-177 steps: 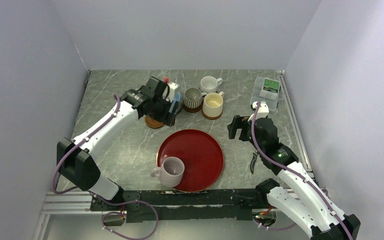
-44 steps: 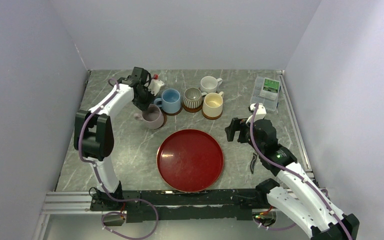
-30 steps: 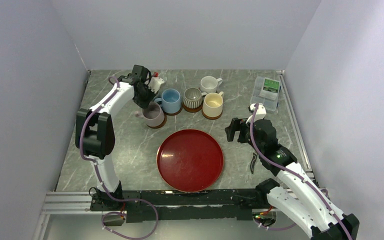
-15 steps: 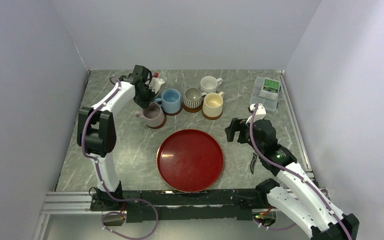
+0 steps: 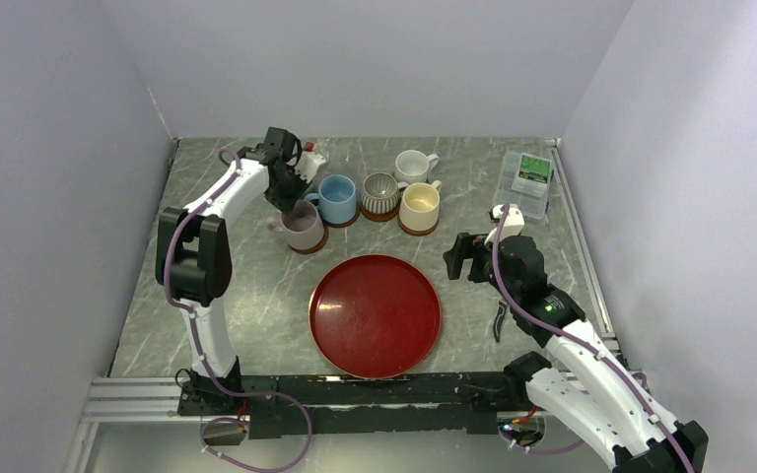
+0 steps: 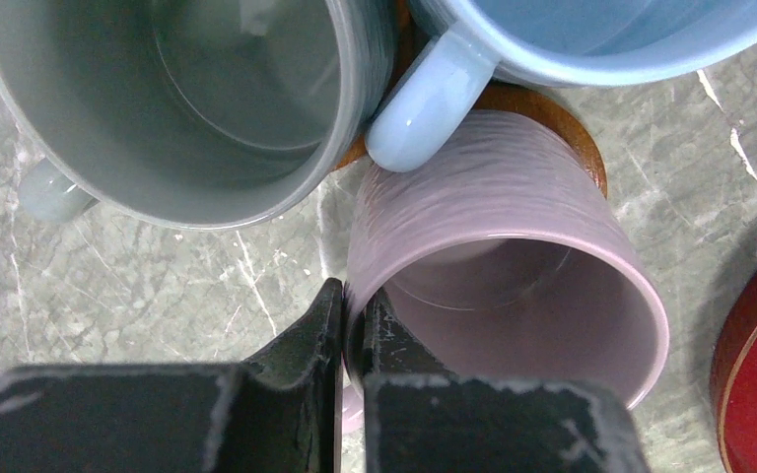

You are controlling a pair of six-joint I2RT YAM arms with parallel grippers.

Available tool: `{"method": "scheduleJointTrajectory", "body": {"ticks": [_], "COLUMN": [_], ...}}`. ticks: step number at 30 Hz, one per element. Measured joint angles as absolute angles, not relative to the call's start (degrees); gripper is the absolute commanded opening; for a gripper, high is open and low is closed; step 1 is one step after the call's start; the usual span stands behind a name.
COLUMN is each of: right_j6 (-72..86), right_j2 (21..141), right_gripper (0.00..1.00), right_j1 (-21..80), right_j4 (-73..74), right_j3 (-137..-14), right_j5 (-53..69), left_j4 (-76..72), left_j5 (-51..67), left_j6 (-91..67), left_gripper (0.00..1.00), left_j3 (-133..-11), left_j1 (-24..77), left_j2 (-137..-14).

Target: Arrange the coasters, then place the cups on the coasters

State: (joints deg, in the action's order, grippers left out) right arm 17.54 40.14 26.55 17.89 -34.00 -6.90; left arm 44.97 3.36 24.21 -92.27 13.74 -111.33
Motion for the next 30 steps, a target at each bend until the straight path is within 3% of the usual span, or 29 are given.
{"method": "scheduleJointTrajectory", "body": {"ticks": [15, 30], "right_j6": [17.54, 17.54], "right_j2": [40.12, 39.88], "right_gripper": [0.91, 0.91], "right_j1": [26.55, 26.55], "right_j4": [17.89, 17.89], "right_j3": [-34.00, -34.00], "right_j5": [-6.90, -6.90], "left_j4": [43.83, 44.21], "left_j5": [1.65, 1.65], "left_j6": [22.55, 19.05], "left_gripper": [0.31, 0.33], "left_j3": [-93.19, -93.78], "left_j1": [13.72, 13.67], "left_j2": [-111.63, -111.63]}}
